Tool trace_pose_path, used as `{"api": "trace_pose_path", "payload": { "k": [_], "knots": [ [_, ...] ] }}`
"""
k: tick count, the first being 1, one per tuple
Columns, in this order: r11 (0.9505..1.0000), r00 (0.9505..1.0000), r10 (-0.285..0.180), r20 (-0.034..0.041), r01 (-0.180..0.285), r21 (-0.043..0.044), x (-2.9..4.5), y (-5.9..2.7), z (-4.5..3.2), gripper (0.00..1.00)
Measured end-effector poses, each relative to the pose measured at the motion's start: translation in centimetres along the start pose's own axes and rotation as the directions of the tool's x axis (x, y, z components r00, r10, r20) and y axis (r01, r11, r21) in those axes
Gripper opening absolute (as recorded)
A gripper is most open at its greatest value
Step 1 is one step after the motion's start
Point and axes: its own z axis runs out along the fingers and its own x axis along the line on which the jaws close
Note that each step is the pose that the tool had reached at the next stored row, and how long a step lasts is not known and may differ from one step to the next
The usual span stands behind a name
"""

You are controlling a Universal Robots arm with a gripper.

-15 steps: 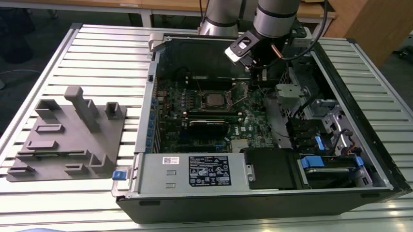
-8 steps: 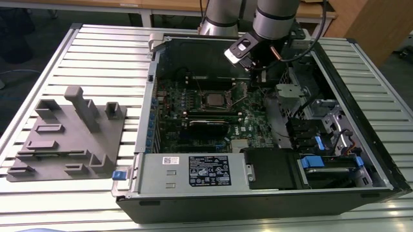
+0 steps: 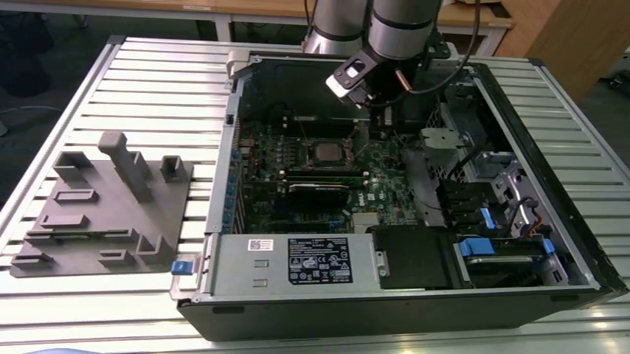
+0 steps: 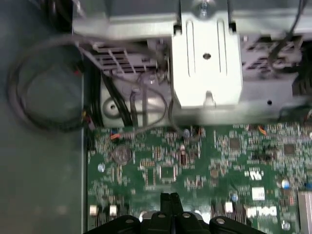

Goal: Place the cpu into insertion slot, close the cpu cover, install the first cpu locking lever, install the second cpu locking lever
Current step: 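Close the cpu cover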

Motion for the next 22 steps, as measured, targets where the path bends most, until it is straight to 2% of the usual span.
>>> {"api": "trace_pose_path", "payload": {
  "k": [5, 9, 16, 17, 21, 22],
  "knots": [
    [0.9998, 1.0000, 0.000, -0.0014, 0.000, -0.0212, -0.11, -2.29, -0.13, 0.11],
    [0.9995, 1.0000, -0.001, -0.0017, 0.001, -0.0326, -0.18, -3.82, -0.23, 0.11],
    [0.9994, 1.0000, -0.001, -0.0018, 0.001, -0.0335, -0.19, -4.04, -0.24, 0.11],
    [0.9996, 1.0000, 0.000, -0.0016, 0.000, -0.0279, -0.19, -4.04, -0.23, 0.11],
    [0.9994, 1.0000, 0.001, 0.0016, -0.001, 0.0341, -0.19, -4.05, -0.11, 0.11],
    [0.9991, 1.0000, 0.001, 0.0019, -0.001, 0.0430, -0.19, -4.05, -0.08, 0.11]
  ]
}}
